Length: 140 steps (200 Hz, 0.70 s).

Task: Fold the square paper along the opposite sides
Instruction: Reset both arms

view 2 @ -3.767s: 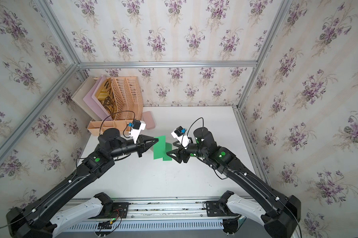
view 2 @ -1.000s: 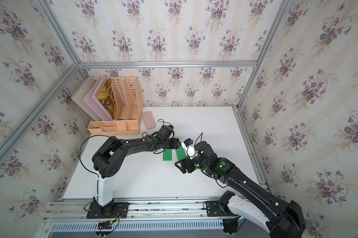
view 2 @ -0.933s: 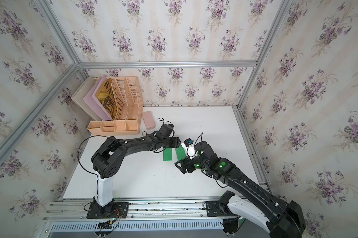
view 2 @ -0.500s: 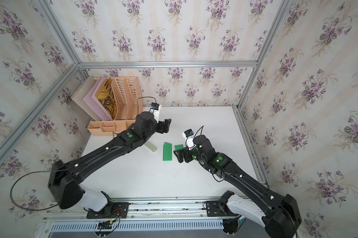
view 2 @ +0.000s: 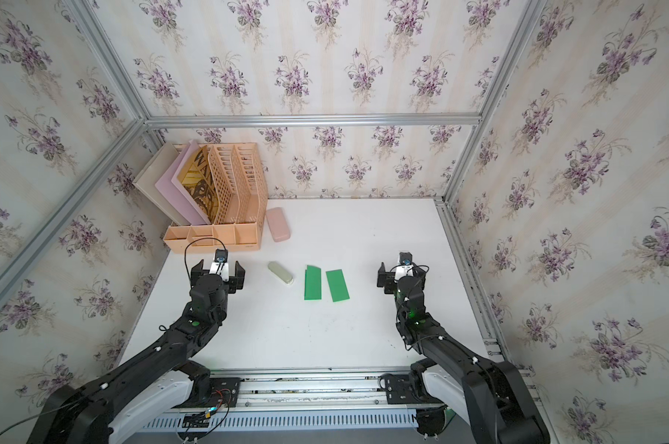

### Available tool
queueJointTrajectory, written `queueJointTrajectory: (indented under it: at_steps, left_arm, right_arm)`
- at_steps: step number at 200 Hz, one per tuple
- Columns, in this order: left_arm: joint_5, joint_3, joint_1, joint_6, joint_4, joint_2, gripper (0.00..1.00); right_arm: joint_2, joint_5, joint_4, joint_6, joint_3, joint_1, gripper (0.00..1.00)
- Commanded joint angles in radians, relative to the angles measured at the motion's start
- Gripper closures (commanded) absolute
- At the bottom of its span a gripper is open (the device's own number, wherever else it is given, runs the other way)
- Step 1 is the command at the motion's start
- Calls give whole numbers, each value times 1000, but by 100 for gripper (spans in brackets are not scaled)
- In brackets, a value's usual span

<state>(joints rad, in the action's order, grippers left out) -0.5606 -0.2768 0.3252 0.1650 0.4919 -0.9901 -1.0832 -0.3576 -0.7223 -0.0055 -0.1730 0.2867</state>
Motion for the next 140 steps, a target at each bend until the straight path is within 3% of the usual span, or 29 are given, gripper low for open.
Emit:
queueJointTrajectory:
  at_steps: [1, 24, 40, 48, 62, 74, 82, 111, 140]
  left_arm:
    - [34, 21, -53, 18, 297, -130, 1]
    - [97, 54, -79, 23, 629, -384, 1]
    - [106, 33, -85, 67, 808, -591, 1]
    - [107, 45, -86, 85, 907, -629, 0]
    - [182, 49, -117, 17, 777, -556, 0]
    - [360, 34, -179, -32, 624, -512, 0]
    - [442, 0, -215, -31, 572, -525, 0]
    - [525, -100, -268, -61, 418, -550, 0]
    - [567, -120, -300, -87, 378, -549, 0]
  right_arm:
    - [-110, -17, -363, -78, 28, -41, 0]
    - [-278, 13, -613, -130, 55, -66, 0]
    - [-330, 162, -667, -48, 59, -151, 0]
    - [-391, 207, -727, -21, 63, -187, 0]
    - [-497, 292, -866, 1, 69, -232, 0]
    - [-429, 367, -577, 7, -15, -257, 0]
    - [-474, 413, -570, 2, -53, -265, 0]
    - [-457, 404, -575, 20, -43, -277, 0]
    - [-449, 365, -585, 31, -26, -277, 0]
